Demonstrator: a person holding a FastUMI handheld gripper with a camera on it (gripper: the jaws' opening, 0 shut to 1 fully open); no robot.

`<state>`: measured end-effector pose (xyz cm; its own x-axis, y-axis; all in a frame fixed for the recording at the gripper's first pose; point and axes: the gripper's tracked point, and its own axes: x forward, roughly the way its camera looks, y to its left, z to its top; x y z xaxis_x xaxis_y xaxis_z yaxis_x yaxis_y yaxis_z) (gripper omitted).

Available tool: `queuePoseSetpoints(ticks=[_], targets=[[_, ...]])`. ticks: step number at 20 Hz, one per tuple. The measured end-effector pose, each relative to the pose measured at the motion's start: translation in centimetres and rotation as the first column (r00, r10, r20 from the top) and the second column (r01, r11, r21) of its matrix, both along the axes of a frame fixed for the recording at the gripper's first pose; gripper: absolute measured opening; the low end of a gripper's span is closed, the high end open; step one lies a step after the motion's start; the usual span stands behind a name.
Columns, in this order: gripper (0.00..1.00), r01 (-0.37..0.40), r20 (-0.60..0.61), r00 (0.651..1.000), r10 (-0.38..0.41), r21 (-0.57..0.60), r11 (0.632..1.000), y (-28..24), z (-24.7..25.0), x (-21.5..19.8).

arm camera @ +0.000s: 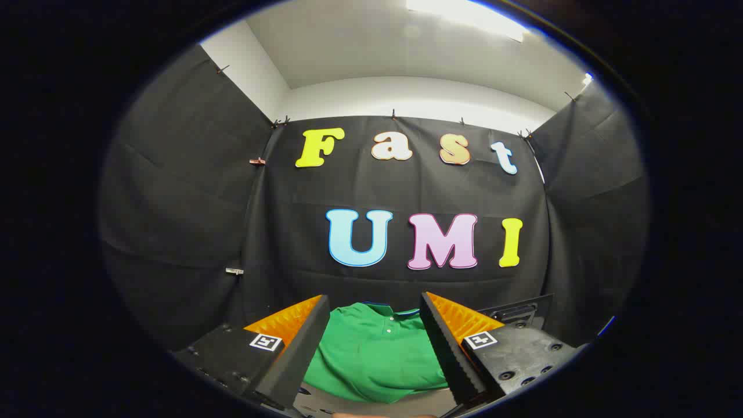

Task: Put the clothes into the washing machine and then close the washing machine lid.

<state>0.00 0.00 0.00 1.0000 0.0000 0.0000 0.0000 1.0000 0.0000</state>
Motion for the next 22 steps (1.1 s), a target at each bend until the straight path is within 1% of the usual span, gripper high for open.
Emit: queuePoseSetpoints(ticks=[8, 11, 14, 22], targets=[[0.98, -0.048, -0.021, 0.999, 0.047, -0.019, 0.999, 0.5, -0.3, -0.1], [0.98, -0.053, -0.008, 0.999, 0.053, -0.013, 0.999, 0.7, 0.2, -0.1], [0.97, -0.07, -0.025, 0.997, 0.07, -0.012, 0.997, 1.5, -0.4, 0.0], [0.97, -0.053, -0.048, 0.997, 0.053, -0.006, 0.999, 0.9, -1.0, 0.4]])
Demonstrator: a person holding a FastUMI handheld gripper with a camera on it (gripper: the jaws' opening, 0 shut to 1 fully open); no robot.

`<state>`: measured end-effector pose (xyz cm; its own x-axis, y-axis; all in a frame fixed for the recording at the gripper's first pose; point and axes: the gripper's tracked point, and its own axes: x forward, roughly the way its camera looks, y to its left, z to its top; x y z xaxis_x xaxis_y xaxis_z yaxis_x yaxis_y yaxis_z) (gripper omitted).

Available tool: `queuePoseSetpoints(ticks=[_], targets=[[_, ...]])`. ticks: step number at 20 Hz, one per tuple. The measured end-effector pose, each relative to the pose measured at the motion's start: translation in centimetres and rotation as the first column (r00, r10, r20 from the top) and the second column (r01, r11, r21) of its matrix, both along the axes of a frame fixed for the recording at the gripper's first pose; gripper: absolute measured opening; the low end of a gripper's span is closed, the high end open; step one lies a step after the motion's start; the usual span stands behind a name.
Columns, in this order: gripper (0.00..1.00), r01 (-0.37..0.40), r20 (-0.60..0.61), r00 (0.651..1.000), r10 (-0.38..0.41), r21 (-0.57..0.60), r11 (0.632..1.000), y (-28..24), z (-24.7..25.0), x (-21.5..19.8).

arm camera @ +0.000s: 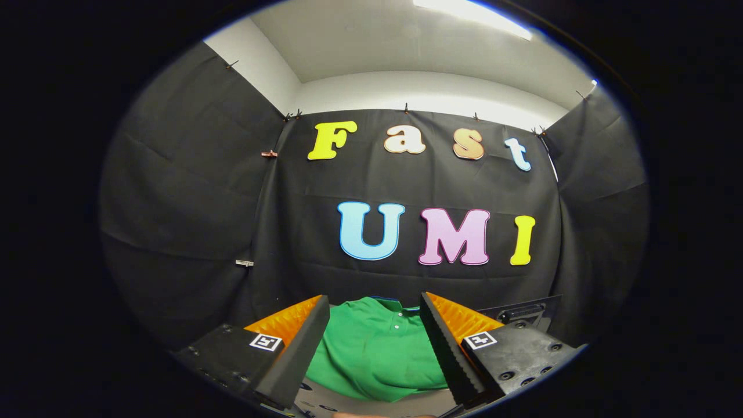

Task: Put the clothes into the washing machine and then close the washing machine lid.

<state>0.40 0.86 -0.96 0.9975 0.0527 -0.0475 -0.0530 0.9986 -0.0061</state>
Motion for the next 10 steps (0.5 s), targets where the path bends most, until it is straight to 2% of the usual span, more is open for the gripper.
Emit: queuePoseSetpoints(ticks=[10], targets=[[0.97, -0.022, -0.001, 1.0, 0.022, 0.009, 1.0, 0.46, 0.06, 0.85]])
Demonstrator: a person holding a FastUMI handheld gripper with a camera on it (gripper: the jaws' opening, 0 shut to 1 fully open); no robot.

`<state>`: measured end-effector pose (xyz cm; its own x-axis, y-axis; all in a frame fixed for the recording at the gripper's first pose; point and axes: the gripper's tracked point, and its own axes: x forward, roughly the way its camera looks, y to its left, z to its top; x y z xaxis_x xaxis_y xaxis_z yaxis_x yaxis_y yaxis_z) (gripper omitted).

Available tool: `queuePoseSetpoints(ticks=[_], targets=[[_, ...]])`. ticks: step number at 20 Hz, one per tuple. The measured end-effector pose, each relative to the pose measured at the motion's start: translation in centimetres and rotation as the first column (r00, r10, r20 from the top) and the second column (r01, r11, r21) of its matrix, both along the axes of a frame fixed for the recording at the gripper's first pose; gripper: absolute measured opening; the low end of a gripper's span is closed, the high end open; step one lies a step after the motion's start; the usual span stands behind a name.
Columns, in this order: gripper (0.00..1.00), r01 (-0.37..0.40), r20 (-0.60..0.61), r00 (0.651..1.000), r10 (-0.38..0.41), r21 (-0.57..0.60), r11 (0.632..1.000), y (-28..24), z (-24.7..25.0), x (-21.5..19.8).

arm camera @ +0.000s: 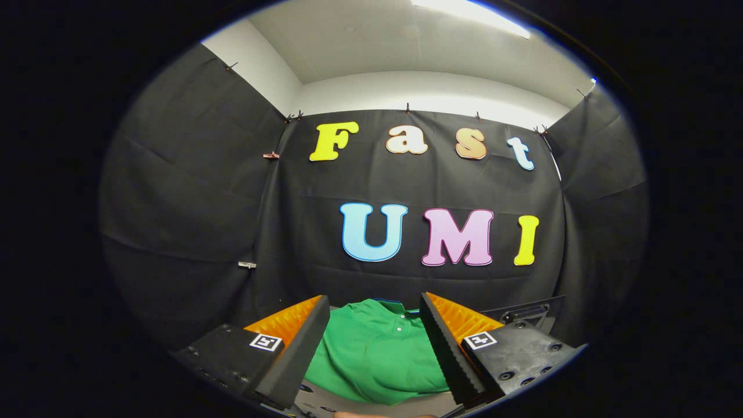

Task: Put the clothes into the washing machine and then close the washing machine lid.

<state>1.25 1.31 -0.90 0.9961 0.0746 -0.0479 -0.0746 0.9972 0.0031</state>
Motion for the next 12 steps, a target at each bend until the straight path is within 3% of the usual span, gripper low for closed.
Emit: queuePoseSetpoints(ticks=[8, 10, 12], targets=[[0.97, -0.008, -0.152, 0.988, 0.006, -0.018, 1.0, -0.1, -3.0, 4.3], [0.97, -0.012, -0.237, 0.972, 0.006, -0.022, 1.0, -0.3, -4.3, 6.2], [0.98, -0.003, -0.359, 0.933, -0.015, -0.048, 0.999, -1.4, -6.4, 8.1]])
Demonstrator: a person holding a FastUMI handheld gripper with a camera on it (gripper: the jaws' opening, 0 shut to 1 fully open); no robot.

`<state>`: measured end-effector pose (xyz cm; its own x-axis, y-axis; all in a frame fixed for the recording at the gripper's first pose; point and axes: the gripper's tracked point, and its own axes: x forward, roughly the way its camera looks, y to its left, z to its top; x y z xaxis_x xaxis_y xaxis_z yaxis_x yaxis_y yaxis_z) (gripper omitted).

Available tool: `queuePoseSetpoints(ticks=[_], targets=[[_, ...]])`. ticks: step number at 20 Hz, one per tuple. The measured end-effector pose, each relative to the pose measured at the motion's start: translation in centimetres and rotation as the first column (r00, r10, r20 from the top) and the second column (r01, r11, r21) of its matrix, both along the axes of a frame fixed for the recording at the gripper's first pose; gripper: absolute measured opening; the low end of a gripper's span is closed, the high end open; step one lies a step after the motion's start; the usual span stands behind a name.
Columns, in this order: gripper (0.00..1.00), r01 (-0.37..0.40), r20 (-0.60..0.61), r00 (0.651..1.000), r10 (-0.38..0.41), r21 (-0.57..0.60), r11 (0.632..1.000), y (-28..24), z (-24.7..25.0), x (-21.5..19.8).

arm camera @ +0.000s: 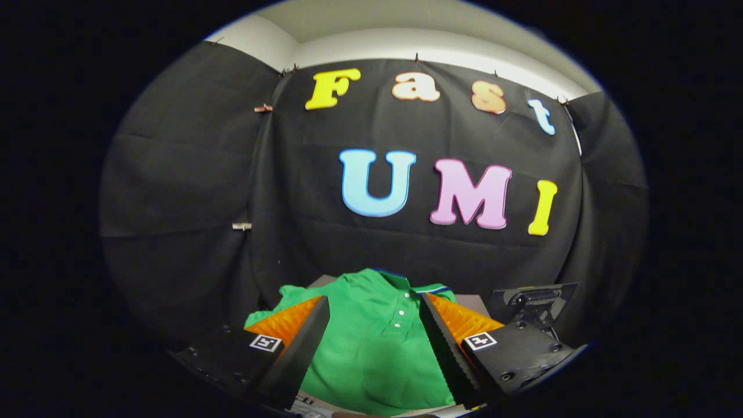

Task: Put the clothes into the washing machine and then close the washing machine lid.

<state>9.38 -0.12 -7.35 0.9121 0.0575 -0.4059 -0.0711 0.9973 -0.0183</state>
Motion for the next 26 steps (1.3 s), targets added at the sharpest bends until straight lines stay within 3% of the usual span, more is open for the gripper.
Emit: queuePoseSetpoints(ticks=[3, 5, 7, 9, 11, 13, 14, 15, 17, 22, 23, 26], targets=[[0.97, 0.084, -0.157, 0.984, -0.083, 0.002, 0.996, -1.8, -2.2, 2.9], [0.97, 0.077, -0.287, 0.955, -0.072, 0.004, 0.997, -1.7, -4.9, 4.2], [0.98, 0.028, -0.436, 0.9, -0.017, 0.018, 0.999, -0.4, -7.6, 4.5], [0.98, 0.007, -0.548, 0.836, -0.015, -0.017, 1.0, -0.8, -9.7, 4.8], [0.97, 0.026, -0.673, 0.738, -0.048, -0.042, 0.999, -1.2, -12.2, 4.3], [0.96, 0.042, -0.815, 0.577, -0.055, -0.038, 0.998, -1.6, -14.0, 1.9], [0.95, 0.073, -0.801, 0.595, -0.064, -0.025, 0.997, -1.9, -14.0, 3.1], [0.93, 0.099, -0.83, 0.553, -0.073, -0.021, 0.995, -2.2, -14.1, 2.7], [0.92, 0.084, -0.823, 0.564, -0.06, -0.015, 0.996, -2.5, -13.5, 3.8], [0.22, 0.043, -0.806, 0.592, -0.007, 0.022, 0.999, -2.4, -13.4, 3.8], [0.22, 0.045, -0.802, 0.598, -0.012, 0.018, 0.999, -2.5, -13.3, 3.9], [0.05, 0.051, -0.803, 0.596, -0.022, 0.01, 0.999, -2.7, -12.8, 4.0]])
